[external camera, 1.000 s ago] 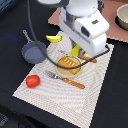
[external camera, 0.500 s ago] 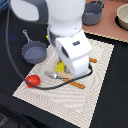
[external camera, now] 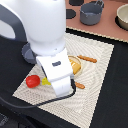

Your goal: Interact with the objects in diverse but meaningful ways.

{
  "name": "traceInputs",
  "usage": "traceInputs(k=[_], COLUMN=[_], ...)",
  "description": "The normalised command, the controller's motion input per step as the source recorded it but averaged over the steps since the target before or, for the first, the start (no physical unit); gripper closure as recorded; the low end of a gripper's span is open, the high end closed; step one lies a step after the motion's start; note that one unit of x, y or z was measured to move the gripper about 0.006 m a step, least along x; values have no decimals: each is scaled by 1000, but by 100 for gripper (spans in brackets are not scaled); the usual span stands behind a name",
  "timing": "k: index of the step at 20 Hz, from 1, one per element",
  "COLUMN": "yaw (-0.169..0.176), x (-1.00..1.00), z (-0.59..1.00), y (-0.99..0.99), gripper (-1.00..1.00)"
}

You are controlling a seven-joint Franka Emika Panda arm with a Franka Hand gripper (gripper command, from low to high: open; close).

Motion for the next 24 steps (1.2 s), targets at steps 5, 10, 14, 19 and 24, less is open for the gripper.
traceInputs(k=[5,10,14,19,24], yaw=[-46,-6,14,11,5], x=[423,7,-151,-129,-121], z=[-53,-173,-221,-281,-244], y=[-333,-254,-152,-134,-151], gripper=[100,100,100,100,100])
